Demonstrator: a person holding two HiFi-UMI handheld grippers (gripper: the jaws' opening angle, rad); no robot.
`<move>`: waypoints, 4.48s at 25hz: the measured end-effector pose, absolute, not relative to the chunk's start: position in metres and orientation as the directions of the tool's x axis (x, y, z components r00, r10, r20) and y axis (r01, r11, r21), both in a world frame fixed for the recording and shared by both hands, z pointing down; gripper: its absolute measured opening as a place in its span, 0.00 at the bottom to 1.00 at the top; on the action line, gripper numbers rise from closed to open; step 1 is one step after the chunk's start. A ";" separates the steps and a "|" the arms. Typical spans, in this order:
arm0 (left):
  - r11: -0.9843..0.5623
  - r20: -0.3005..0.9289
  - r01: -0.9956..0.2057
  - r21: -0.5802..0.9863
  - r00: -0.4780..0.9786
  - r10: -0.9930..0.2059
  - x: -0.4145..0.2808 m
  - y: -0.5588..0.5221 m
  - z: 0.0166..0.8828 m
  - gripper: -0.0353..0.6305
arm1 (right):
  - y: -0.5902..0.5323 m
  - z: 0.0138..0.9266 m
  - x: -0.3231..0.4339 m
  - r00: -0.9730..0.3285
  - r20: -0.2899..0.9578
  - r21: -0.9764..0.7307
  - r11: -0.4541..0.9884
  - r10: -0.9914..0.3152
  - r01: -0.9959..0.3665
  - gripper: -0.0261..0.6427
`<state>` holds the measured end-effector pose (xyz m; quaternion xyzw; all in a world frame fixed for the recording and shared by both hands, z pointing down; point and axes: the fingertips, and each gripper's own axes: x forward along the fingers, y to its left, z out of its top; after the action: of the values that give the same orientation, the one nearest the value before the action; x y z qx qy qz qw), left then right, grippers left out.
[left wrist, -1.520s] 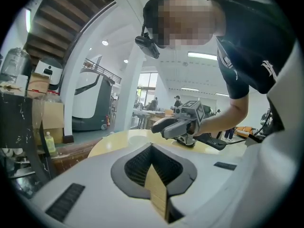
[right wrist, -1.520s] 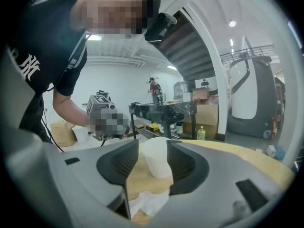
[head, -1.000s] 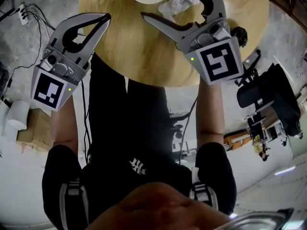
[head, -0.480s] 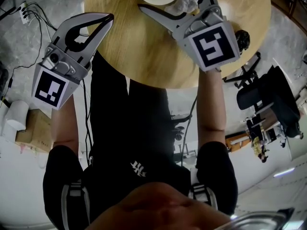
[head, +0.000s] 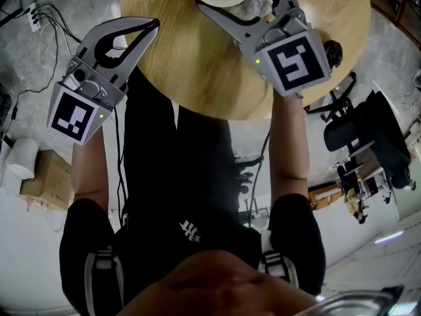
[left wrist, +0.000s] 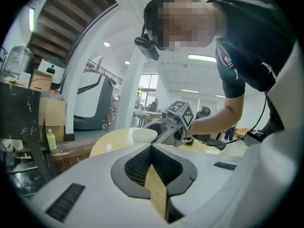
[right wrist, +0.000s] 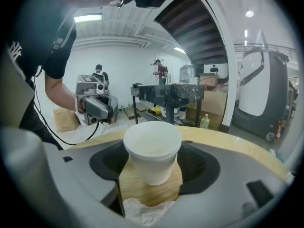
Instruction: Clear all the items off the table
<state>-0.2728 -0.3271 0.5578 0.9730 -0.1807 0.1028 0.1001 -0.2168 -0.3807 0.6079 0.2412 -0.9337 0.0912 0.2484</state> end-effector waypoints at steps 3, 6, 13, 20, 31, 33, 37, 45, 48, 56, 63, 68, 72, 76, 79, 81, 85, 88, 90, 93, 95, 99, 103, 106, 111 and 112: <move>-0.913 0.228 -0.378 0.155 0.913 -0.339 -0.274 -0.329 0.551 0.07 | -0.379 0.596 -0.216 -0.760 0.500 -0.042 0.865 -0.415 -0.500 0.51; -0.911 0.217 -0.387 0.145 0.911 -0.352 -0.280 -0.333 0.536 0.07 | -0.381 0.570 -0.218 -0.767 0.467 -0.039 0.856 -0.440 -0.515 0.51; -0.920 0.189 -0.382 0.087 0.913 -0.361 -0.308 -0.354 0.475 0.07 | -0.406 0.482 -0.243 -0.767 0.406 0.015 0.843 -0.497 -0.538 0.49; -0.935 0.218 -0.345 0.086 0.922 -0.320 -0.319 -0.435 0.427 0.07 | -0.491 0.408 -0.252 -0.736 0.399 0.022 0.808 -0.547 -0.588 0.49; -0.917 0.121 -0.379 0.123 0.923 -0.365 -0.394 -0.553 0.351 0.07 | -0.608 0.304 -0.318 -0.727 0.304 0.089 0.778 -0.615 -0.621 0.48; -0.910 0.122 -0.396 0.124 0.916 -0.382 -0.411 -0.562 0.341 0.07 | -0.616 0.289 -0.336 -0.738 0.289 0.092 0.785 -0.610 -0.613 0.48; -0.897 0.116 -0.424 0.125 0.904 -0.412 -0.434 -0.579 0.326 0.07 | -0.629 0.270 -0.363 -0.756 0.267 0.087 0.796 -0.597 -0.598 0.48; -0.868 0.073 -0.476 0.143 0.880 -0.470 -0.464 -0.616 0.310 0.07 | -0.655 0.268 -0.405 -0.794 0.250 0.072 0.829 -0.554 -0.555 0.48; -0.862 0.075 -0.491 0.130 0.871 -0.485 -0.470 -0.633 0.308 0.07 | -0.671 0.274 -0.411 -0.795 0.255 0.071 0.831 -0.550 -0.552 0.48; -0.835 0.130 -0.539 0.111 0.841 -0.525 -0.485 -0.701 0.352 0.07 | -0.742 0.336 -0.427 -0.803 0.264 -0.015 0.830 -0.535 -0.558 0.48; -0.797 0.141 -0.580 0.170 0.815 -0.562 -0.482 -0.759 0.397 0.07 | -0.797 0.406 -0.431 -0.808 0.324 -0.074 0.839 -0.492 -0.540 0.48; -0.777 0.157 -0.587 0.228 0.810 -0.566 -0.486 -0.775 0.425 0.07 | -0.818 0.456 -0.434 -0.801 0.358 -0.115 0.829 -0.479 -0.547 0.48; -0.798 0.190 -0.580 0.162 0.812 -0.552 -0.484 -0.773 0.446 0.07 | -0.823 0.491 -0.441 -0.798 0.387 -0.119 0.833 -0.462 -0.540 0.48; -0.799 0.208 -0.580 0.161 0.811 -0.547 -0.481 -0.777 0.461 0.07 | -0.827 0.502 -0.444 -0.803 0.372 -0.094 0.842 -0.466 -0.532 0.48; -0.801 0.210 -0.575 0.169 0.815 -0.540 -0.478 -0.780 0.466 0.07 | -0.829 0.503 -0.447 -0.814 0.357 -0.080 0.853 -0.459 -0.516 0.48; -0.801 0.213 -0.573 0.174 0.816 -0.537 -0.475 -0.782 0.467 0.07 | -0.830 0.502 -0.447 -0.822 0.343 -0.085 0.856 -0.455 -0.510 0.49; -0.803 0.217 -0.568 0.180 0.819 -0.531 -0.474 -0.782 0.471 0.07 | -0.832 0.500 -0.449 -0.836 0.306 -0.106 0.856 -0.456 -0.506 0.59; -0.805 0.218 -0.566 0.181 0.821 -0.528 -0.473 -0.782 0.469 0.07 | -0.833 0.487 -0.451 -0.852 0.248 -0.113 0.859 -0.462 -0.499 0.66; -0.804 0.214 -0.568 0.176 0.819 -0.532 -0.474 -0.781 0.463 0.07 | -0.832 0.477 -0.449 -0.851 0.245 -0.099 0.861 -0.465 -0.499 0.66; -0.797 0.202 -0.576 0.182 0.815 -0.543 -0.478 -0.774 0.446 0.07 | -0.823 0.455 -0.443 -0.847 0.241 -0.079 0.860 -0.474 -0.504 0.66; -0.798 0.186 -0.572 0.189 0.819 -0.543 -0.480 -0.765 0.430 0.07 | -0.813 0.433 -0.438 -0.845 0.220 -0.062 0.857 -0.488 -0.512 0.61; -0.816 0.141 -0.555 0.159 0.831 -0.538 -0.478 -0.729 0.388 0.07 | -0.776 0.382 -0.437 -0.853 0.167 -0.019 0.863 -0.495 -0.505 0.40; -0.827 0.063 -0.554 0.100 0.833 -0.550 -0.475 -0.663 0.336 0.07 | -0.705 0.333 -0.443 -0.866 0.119 0.027 0.873 -0.486 -0.486 0.16; -0.832 0.013 -0.552 0.063 0.834 -0.552 -0.470 -0.629 0.299 0.07 | -0.665 0.298 -0.448 -0.874 0.095 0.066 0.879 -0.477 -0.473 0.05; -0.853 -0.042 -0.522 0.031 0.852 -0.522 -0.457 -0.556 0.261 0.07 | -0.578 0.262 -0.447 -0.886 0.076 0.108 0.887 -0.457 -0.448 0.05; -0.857 -0.058 -0.514 0.031 0.855 -0.515 -0.452 -0.543 0.255 0.07 | -0.562 0.255 -0.444 -0.887 0.068 0.119 0.887 -0.456 -0.447 0.05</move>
<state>-0.4524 -0.5430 0.2546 0.9630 -0.2673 -0.0321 0.0071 -0.4438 -0.5623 0.2549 0.2328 -0.9701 -0.0500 0.0473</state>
